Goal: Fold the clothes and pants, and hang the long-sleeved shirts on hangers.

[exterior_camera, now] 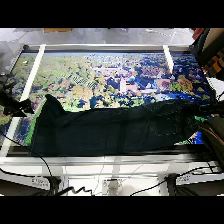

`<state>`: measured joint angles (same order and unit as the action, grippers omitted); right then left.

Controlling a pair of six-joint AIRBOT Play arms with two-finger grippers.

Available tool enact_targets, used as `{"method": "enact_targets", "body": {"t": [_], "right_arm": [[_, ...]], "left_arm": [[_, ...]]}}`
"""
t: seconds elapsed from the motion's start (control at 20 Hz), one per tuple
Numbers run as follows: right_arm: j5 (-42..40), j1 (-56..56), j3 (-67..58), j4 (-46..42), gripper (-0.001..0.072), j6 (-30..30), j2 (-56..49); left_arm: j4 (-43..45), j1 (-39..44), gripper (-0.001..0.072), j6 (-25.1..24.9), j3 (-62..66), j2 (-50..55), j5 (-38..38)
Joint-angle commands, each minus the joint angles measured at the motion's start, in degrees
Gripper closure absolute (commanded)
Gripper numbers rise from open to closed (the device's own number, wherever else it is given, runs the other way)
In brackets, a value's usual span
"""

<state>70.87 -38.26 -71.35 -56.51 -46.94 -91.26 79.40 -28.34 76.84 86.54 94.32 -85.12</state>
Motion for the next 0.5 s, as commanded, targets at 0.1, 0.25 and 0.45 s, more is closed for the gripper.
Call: {"method": "enact_targets", "body": {"t": [0.1,0.25,0.45], "right_arm": [[-0.3,0.0,0.0,-0.5,0.0661,0.1,0.0],[-0.4,0.0,0.0,-0.5,0.0661,0.1,0.0],[-0.4,0.0,0.0,-0.6,0.0661,0.1,0.0]], "left_arm": [[-11.3,-3.9,0.0303,-6.2,-11.7,-3.0,6.8],[-12.6,-3.7,0.0302,-7.0,-14.9,-3.0,11.4],[-12.6,-3.7,0.0302,-9.2,-16.1,-2.8,13.8]]}}
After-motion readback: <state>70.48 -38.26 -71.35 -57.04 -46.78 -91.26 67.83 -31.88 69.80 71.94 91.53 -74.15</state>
